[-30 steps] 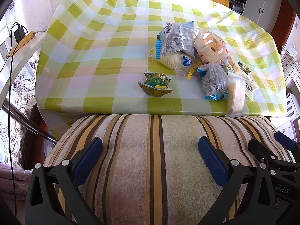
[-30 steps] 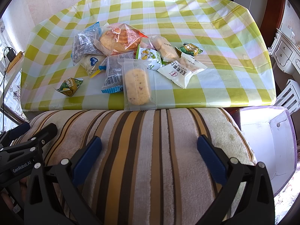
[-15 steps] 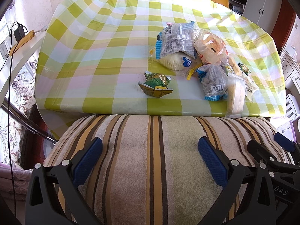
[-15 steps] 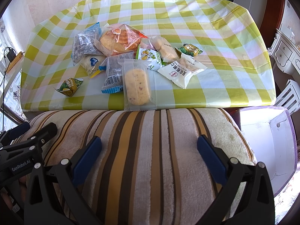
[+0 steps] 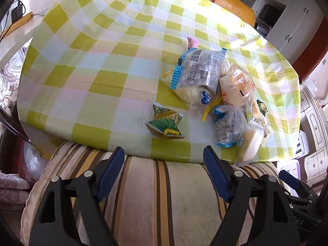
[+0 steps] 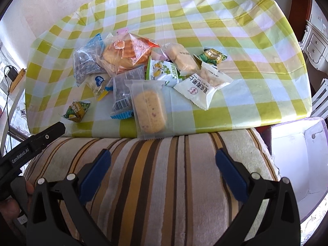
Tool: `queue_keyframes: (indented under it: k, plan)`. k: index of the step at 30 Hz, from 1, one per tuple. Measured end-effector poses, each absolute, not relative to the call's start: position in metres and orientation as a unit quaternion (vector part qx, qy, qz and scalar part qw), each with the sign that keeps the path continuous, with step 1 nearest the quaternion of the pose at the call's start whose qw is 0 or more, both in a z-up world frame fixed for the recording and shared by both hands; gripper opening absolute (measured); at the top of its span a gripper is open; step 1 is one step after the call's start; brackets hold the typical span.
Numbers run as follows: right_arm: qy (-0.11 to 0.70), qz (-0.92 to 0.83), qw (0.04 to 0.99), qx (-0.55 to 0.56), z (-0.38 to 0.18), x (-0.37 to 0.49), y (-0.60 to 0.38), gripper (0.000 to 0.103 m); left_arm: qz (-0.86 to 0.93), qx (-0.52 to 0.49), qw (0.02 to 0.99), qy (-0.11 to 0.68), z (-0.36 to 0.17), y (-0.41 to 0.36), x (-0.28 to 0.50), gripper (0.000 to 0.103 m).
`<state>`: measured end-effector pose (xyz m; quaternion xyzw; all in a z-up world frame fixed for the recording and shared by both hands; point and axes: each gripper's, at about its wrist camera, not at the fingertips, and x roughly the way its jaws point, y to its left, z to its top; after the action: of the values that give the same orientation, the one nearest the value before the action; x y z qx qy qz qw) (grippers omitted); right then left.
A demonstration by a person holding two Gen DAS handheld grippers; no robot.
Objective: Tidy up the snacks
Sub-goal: 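Grasp the green chip bag with the left tool while the right tool grasps the wrapped cake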
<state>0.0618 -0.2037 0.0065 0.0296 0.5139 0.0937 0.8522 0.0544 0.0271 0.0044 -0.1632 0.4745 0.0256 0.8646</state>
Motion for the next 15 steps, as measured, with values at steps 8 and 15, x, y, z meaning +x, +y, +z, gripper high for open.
queue_keyframes:
  k: [8, 15]
  plan:
    - [0.507, 0.100, 0.856, -0.019, 0.005, 0.101, -0.184, 0.102, 0.030, -0.121, 0.861, 0.494, -0.003, 0.024, 0.100, 0.070]
    - [0.516, 0.088, 0.851, -0.038, -0.005, 0.127, -0.173, 0.101, 0.032, -0.101, 0.843, 0.528, -0.021, 0.023, 0.115, 0.047]
